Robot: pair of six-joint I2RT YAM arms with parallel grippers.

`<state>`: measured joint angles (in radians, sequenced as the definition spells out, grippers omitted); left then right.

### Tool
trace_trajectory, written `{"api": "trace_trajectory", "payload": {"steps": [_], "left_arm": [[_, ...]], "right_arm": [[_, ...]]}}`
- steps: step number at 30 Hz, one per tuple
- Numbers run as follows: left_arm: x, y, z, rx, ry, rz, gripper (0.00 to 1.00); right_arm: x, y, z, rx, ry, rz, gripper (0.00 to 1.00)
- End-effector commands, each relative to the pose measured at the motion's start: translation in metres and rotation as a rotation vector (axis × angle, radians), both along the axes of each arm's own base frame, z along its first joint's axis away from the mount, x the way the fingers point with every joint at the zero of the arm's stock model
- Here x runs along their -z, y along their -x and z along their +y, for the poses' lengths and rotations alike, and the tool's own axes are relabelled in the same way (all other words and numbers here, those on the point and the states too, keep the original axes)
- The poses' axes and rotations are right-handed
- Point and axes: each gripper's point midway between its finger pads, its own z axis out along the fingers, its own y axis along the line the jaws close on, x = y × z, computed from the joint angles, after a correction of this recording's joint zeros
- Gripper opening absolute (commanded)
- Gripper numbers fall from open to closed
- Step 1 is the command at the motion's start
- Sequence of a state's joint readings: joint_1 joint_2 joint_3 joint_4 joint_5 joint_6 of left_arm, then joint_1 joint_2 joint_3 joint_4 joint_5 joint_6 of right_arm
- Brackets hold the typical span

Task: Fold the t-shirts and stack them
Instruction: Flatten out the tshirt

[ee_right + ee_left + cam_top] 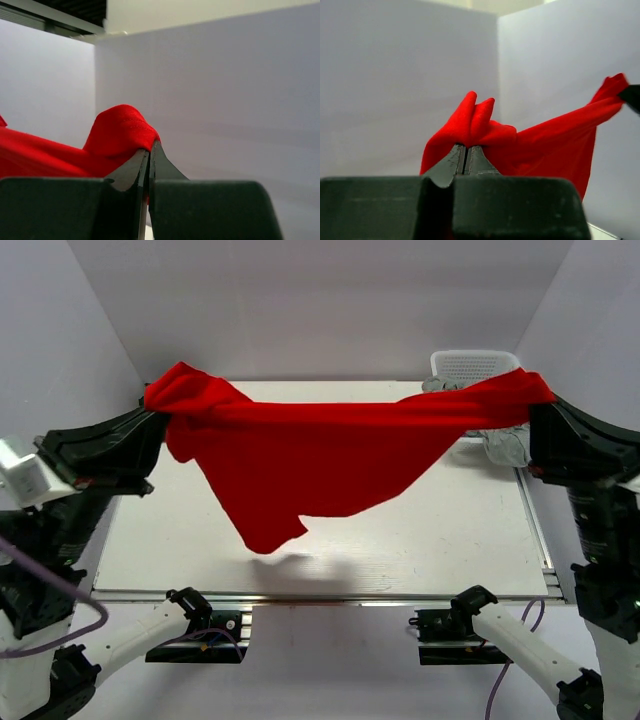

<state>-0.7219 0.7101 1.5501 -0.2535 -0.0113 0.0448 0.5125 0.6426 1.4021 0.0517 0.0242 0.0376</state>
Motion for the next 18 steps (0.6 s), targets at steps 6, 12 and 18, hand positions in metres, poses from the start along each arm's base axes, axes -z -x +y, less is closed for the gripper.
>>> {"api": "trace_trajectory", "payload": {"steps": [6, 12, 18], "left_arm": [[-0.025, 0.014, -0.008, 0.074, -0.025, -0.033, 0.0], [0.025, -0.073, -0.01, -0.197, 0.013, 0.194, 0.0], [0.193, -0.196, 0.002, -0.776, -0.028, 0.591, 0.0]], "right_arm": [[-0.025, 0.052, -0.013, -0.058, -0.004, -0.117, 0.0], [0.023, -0.025, -0.012, 0.064, -0.106, 0.101, 0.0], [0.174, -0.153, 0.021, 0.205, -0.167, 0.547, 0.05]]}}
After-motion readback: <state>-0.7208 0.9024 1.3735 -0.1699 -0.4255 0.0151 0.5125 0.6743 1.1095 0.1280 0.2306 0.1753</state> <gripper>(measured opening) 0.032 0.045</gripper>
